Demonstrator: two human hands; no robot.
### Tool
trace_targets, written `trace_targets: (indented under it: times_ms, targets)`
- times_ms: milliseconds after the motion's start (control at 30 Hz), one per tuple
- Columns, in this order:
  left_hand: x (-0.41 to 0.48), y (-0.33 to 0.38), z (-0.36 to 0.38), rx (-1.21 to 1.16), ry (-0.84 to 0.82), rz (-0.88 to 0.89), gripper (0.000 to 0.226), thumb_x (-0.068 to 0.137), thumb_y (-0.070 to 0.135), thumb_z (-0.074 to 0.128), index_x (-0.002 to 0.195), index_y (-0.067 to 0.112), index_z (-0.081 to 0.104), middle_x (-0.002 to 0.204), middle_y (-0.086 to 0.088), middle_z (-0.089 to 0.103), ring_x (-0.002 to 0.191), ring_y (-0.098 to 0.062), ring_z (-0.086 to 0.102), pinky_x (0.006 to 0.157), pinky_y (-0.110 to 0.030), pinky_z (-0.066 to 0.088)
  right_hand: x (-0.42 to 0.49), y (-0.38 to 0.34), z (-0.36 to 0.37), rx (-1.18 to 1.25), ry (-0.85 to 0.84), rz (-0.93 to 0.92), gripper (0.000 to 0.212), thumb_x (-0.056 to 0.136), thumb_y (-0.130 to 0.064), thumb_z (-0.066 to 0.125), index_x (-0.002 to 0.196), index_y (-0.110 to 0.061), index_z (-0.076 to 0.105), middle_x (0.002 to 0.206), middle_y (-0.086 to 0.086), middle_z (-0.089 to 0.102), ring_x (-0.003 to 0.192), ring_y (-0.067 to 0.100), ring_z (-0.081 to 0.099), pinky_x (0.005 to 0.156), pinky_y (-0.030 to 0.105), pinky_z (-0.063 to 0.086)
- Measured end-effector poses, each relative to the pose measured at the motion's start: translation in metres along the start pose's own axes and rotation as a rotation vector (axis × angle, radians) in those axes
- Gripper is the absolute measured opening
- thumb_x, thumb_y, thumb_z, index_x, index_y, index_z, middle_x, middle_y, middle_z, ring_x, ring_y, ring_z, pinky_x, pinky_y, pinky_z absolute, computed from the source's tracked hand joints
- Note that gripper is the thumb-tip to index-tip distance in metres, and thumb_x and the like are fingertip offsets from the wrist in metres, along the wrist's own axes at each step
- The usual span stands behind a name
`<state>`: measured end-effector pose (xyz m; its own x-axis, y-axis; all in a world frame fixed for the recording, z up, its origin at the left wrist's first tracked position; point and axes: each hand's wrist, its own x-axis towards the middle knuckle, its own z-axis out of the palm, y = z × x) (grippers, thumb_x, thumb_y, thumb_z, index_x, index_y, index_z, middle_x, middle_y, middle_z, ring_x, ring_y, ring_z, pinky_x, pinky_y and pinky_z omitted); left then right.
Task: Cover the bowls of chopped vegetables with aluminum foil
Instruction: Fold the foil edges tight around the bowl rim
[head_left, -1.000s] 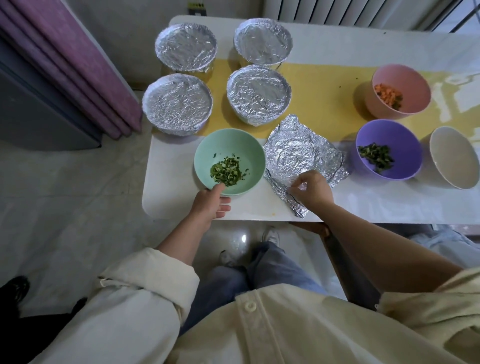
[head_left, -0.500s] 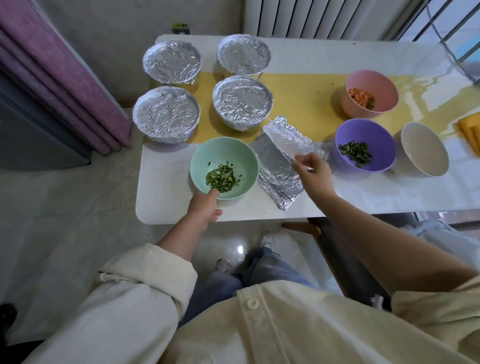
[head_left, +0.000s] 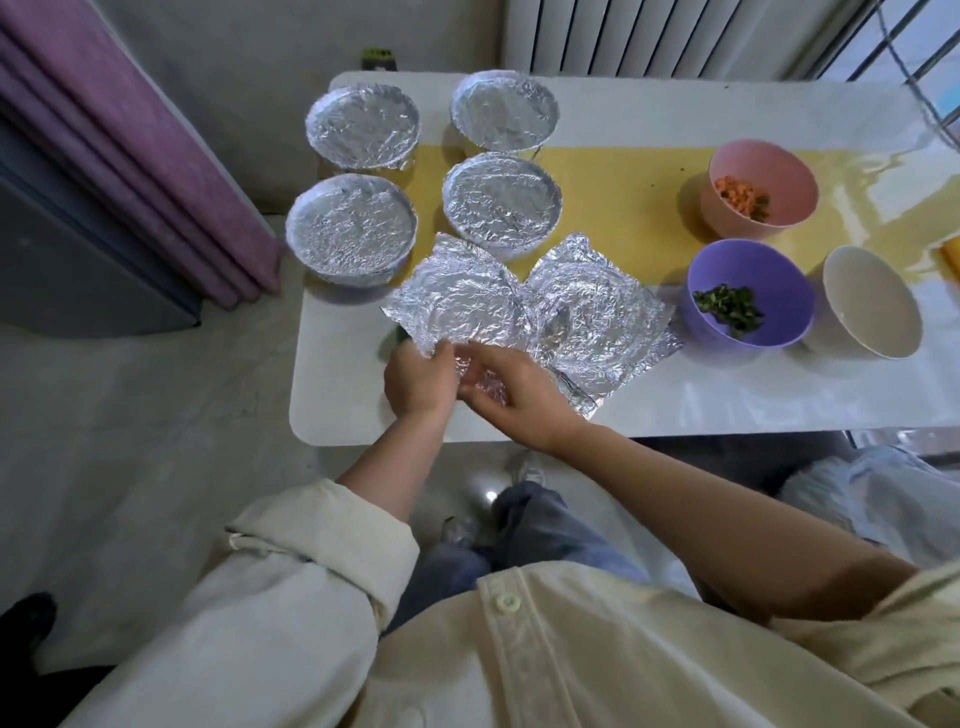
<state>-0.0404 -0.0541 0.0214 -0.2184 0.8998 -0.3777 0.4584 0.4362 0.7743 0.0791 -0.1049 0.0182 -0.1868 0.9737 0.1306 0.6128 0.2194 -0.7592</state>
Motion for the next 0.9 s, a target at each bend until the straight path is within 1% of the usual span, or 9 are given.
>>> trace_targets:
  times_ms: [67,167,267,333,400,533,633,733,900]
  targets:
    - [0.007,-0.009,-0.007,0.000,-0.024,0.022,0.026,0.092,0.023,0.063,0.113,0.007,0.069,0.113,-0.013,0.072,0.105,-0.032,0.066,0.092,-0.037,0.051,0.003,0.006,-0.005,0.014,0.005,0.058,0.039,0.091,-0.033,0.051,0.116,-0.005,0.063,0.101,0.002,0.070,0.095,0.019,0.064,0.089,0.033,0.048]
    - [0.023,-0.022,-0.020,0.144,-0.050,0.054,0.025,0.089,0.030,0.069,0.092,0.005,0.070,0.091,-0.013,0.072,0.087,-0.033,0.065,0.075,-0.036,0.049,0.013,0.027,-0.017,-0.058,0.079,0.100,0.031,0.092,-0.023,0.054,0.118,-0.007,0.063,0.129,0.007,0.062,0.124,0.023,0.053,0.107,0.046,0.040]
    - [0.028,-0.025,-0.028,0.257,-0.025,0.015,0.042,0.085,0.036,0.074,0.062,0.008,0.051,0.058,-0.009,0.048,0.067,-0.032,0.050,0.051,-0.031,0.027,0.021,0.047,-0.018,-0.236,-0.056,0.104,0.053,0.089,-0.035,0.046,0.138,-0.013,0.052,0.154,0.010,0.035,0.144,0.025,0.030,0.116,0.044,0.021]
    - [0.030,-0.022,-0.027,0.301,0.021,0.013,0.041,0.083,0.039,0.075,0.070,0.004,0.058,0.068,-0.017,0.056,0.071,-0.042,0.056,0.048,-0.029,0.020,0.022,0.056,-0.010,-0.374,-0.174,0.136,0.071,0.088,-0.050,0.032,0.149,-0.014,0.036,0.160,0.009,0.019,0.149,0.026,0.014,0.119,0.047,0.013]
    - [0.031,-0.021,-0.026,0.348,0.078,0.045,0.040,0.081,0.045,0.074,0.076,0.008,0.062,0.083,-0.020,0.065,0.079,-0.039,0.062,0.053,-0.029,0.027,0.023,0.061,-0.005,-0.483,-0.203,0.169,0.078,0.088,-0.057,0.025,0.152,-0.013,0.030,0.161,0.008,0.018,0.149,0.025,0.011,0.120,0.047,0.013]
    - [0.033,-0.030,-0.025,0.359,0.279,0.037,0.041,0.085,0.038,0.067,0.111,0.010,0.055,0.108,-0.012,0.065,0.100,-0.037,0.060,0.072,-0.039,0.041,0.028,0.061,-0.004,-0.542,-0.112,0.141,0.068,0.085,-0.049,0.047,0.143,-0.012,0.044,0.152,0.011,0.038,0.140,0.032,0.030,0.109,0.048,0.025]
    - [0.028,-0.023,-0.019,0.498,0.471,0.327,0.043,0.080,0.022,0.061,0.120,0.006,0.054,0.126,-0.017,0.053,0.114,-0.038,0.049,0.088,-0.044,0.037,0.030,0.058,-0.003,-0.573,-0.093,0.118,0.064,0.082,-0.051,0.044,0.133,-0.012,0.050,0.143,0.012,0.045,0.129,0.032,0.037,0.099,0.047,0.032]
    - [0.025,-0.004,0.000,0.566,0.362,0.635,0.042,0.080,0.019,0.048,0.119,0.009,0.058,0.136,-0.013,0.053,0.122,-0.033,0.045,0.096,-0.044,0.036,0.044,0.048,-0.007,-0.543,0.049,0.073,0.050,0.082,-0.041,0.046,0.121,-0.011,0.056,0.131,0.011,0.052,0.117,0.030,0.043,0.093,0.046,0.037]
    - [0.034,-0.008,0.029,0.700,0.113,0.562,0.064,0.089,0.032,0.026,0.143,0.005,0.048,0.156,-0.015,0.037,0.145,-0.032,0.034,0.116,-0.048,0.027,0.072,0.046,-0.010,-0.412,0.071,-0.033,0.051,0.096,-0.028,0.031,0.138,-0.004,0.049,0.148,0.015,0.042,0.139,0.030,0.034,0.110,0.039,0.027]
